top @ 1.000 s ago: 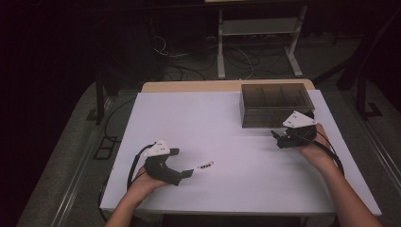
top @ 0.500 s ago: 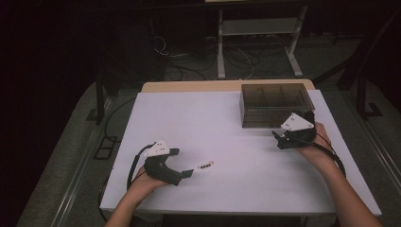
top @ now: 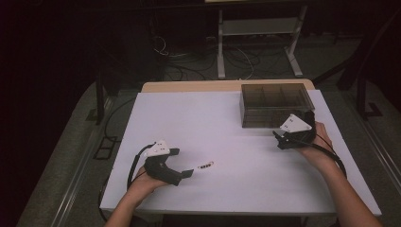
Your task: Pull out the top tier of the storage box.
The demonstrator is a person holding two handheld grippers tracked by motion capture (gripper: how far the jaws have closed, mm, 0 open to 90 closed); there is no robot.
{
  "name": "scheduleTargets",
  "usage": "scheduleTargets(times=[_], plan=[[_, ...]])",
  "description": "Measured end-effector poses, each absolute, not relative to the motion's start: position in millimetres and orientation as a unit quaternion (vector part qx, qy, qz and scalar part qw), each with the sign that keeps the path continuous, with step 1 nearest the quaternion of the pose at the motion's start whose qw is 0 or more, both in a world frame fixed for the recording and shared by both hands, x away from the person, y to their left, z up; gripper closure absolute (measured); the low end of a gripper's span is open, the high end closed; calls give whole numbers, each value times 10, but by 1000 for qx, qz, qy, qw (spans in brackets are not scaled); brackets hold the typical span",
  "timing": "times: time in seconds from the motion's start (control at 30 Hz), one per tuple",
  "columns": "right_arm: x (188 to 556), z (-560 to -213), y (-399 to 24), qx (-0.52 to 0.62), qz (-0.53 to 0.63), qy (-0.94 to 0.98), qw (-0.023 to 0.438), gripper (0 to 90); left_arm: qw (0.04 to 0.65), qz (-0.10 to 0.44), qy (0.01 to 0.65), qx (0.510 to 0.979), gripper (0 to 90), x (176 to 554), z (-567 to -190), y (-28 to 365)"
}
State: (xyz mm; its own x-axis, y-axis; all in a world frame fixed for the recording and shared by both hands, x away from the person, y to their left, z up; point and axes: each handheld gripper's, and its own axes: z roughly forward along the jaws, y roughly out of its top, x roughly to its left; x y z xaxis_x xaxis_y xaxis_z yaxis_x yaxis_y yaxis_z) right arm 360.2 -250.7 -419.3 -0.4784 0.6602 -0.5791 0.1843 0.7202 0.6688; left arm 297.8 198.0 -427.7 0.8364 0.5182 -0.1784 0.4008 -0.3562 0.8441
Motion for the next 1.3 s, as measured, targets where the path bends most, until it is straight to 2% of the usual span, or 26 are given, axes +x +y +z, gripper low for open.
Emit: scheduleTargets(times=[1.3], plan=[[3575, -4214, -2436, 197, 212, 813, 505, 23, 493, 60, 279, 822, 0, 2980, -4278, 1975]])
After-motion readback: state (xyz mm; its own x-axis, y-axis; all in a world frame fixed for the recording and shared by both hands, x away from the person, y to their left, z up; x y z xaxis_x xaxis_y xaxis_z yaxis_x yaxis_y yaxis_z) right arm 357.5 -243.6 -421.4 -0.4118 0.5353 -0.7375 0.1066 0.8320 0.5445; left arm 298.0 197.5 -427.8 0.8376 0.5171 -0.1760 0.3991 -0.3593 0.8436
